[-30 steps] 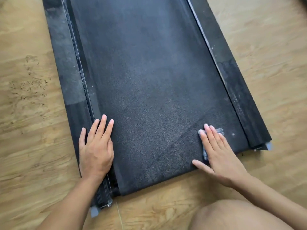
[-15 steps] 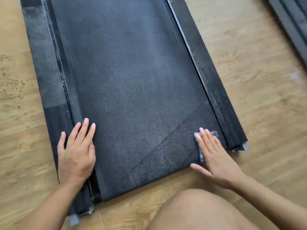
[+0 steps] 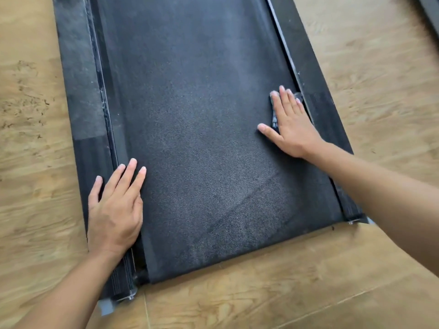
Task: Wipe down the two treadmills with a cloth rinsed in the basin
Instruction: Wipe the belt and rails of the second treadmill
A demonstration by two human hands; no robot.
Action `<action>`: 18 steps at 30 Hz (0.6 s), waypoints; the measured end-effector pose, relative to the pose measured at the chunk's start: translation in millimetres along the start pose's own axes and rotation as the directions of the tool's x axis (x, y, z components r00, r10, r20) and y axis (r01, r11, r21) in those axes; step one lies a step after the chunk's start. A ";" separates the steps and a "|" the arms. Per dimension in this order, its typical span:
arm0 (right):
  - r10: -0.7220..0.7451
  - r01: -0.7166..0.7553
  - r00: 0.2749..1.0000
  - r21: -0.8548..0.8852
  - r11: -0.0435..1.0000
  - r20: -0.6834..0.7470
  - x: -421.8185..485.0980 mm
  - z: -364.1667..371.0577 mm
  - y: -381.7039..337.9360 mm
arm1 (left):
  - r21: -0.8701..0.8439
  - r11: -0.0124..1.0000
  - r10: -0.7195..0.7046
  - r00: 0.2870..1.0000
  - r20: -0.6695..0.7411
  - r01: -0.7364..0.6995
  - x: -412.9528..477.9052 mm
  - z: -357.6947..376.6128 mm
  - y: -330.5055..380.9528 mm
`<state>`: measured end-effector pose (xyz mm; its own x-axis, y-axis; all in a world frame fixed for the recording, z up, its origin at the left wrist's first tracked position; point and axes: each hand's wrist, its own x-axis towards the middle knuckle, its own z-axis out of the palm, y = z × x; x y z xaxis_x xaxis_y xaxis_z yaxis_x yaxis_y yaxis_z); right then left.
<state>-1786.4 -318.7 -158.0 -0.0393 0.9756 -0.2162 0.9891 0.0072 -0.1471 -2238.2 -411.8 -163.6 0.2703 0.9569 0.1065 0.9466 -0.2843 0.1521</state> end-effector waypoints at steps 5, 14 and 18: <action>0.114 -0.118 0.992 0.071 0.990 0.059 -147.7 33.4 -8.2 | -0.011 1.000 0.006 1.000 0.006 -0.006 -1.6 1.8 -1.3; 0.113 -0.114 0.993 0.054 0.992 0.023 -133.5 35.7 -12.6 | 0.000 1.000 0.001 1.000 0.019 -0.001 -0.9 2.9 -1.0; 0.072 -0.072 0.997 0.024 0.997 0.020 -2.7 -0.8 -6.6 | -0.008 1.000 0.001 1.000 0.009 -0.001 2.7 1.6 1.6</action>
<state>-1792.8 -321.3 -155.7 0.0288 0.9689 -0.2459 0.9856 -0.0685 -0.1544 -2235.6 -409.5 -164.7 0.2732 0.9569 0.0983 0.9447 -0.2861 0.1599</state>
